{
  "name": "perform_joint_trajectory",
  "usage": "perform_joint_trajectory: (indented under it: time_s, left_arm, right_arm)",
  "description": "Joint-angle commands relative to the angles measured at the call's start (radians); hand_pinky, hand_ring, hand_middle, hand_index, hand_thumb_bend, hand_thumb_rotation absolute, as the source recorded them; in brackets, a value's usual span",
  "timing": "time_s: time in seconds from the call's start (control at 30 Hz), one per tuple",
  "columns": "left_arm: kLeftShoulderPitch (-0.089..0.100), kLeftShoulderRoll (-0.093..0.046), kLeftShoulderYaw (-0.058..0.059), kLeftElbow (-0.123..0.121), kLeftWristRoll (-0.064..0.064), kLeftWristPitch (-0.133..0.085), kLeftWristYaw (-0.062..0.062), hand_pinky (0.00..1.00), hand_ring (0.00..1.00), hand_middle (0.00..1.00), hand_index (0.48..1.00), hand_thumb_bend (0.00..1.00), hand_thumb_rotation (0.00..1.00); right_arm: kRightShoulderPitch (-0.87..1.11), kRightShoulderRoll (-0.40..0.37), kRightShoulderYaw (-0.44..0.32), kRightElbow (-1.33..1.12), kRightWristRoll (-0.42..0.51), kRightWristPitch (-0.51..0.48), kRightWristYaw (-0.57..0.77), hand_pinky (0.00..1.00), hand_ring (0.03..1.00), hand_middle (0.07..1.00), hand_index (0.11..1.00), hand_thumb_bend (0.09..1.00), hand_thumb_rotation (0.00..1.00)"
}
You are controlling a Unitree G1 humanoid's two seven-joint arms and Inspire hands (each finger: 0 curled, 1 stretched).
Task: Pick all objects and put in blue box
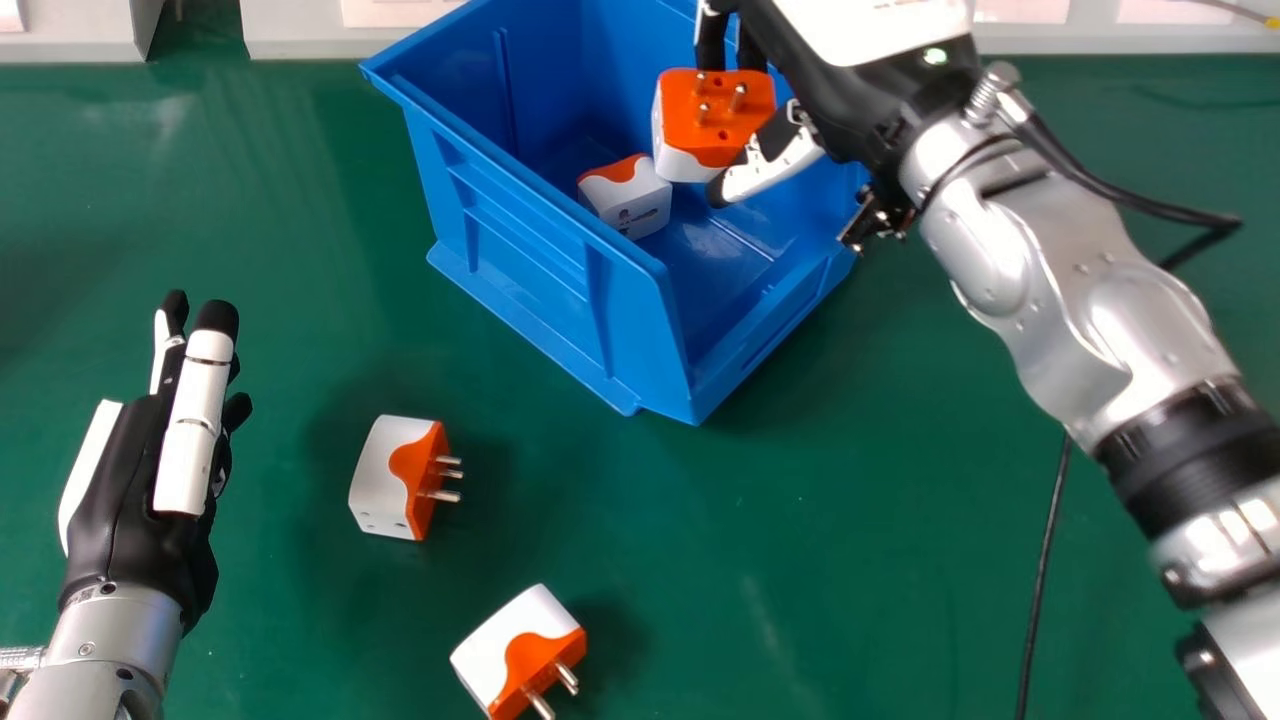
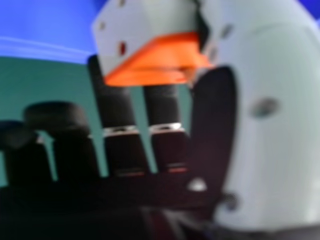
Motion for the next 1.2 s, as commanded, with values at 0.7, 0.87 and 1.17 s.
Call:
perform_joint_trajectory:
  time_s: [0.7,0.87,1.17]
  left_arm:
    - [0.03,-0.018,-0.03,-0.043,0.009,-0.062,0.006,0.98,1.0,1.0,1.0,0.51,1.0]
    - [0.028,-0.022,-0.038,-0.036,0.015,-0.071,0.012,0.98,1.0,1.0,1.0,0.52,1.0]
    - [0.035,-0.029,-0.046,-0.038,0.016,-0.085,0.019,0.98,1.0,1.0,1.0,0.53,1.0]
  right_arm:
    - [-0.324,0.183,0.184,0.537,-0.016,0.059,-0.192,0.03,0.069,0.138,0.469,0.491,0.15]
    - [-0.321,0.193,0.205,0.57,-0.012,0.069,-0.227,0.02,0.066,0.135,0.472,0.493,0.15]
    - [-0.303,0.205,0.213,0.593,0.005,0.097,-0.242,0.02,0.062,0.13,0.477,0.5,0.14]
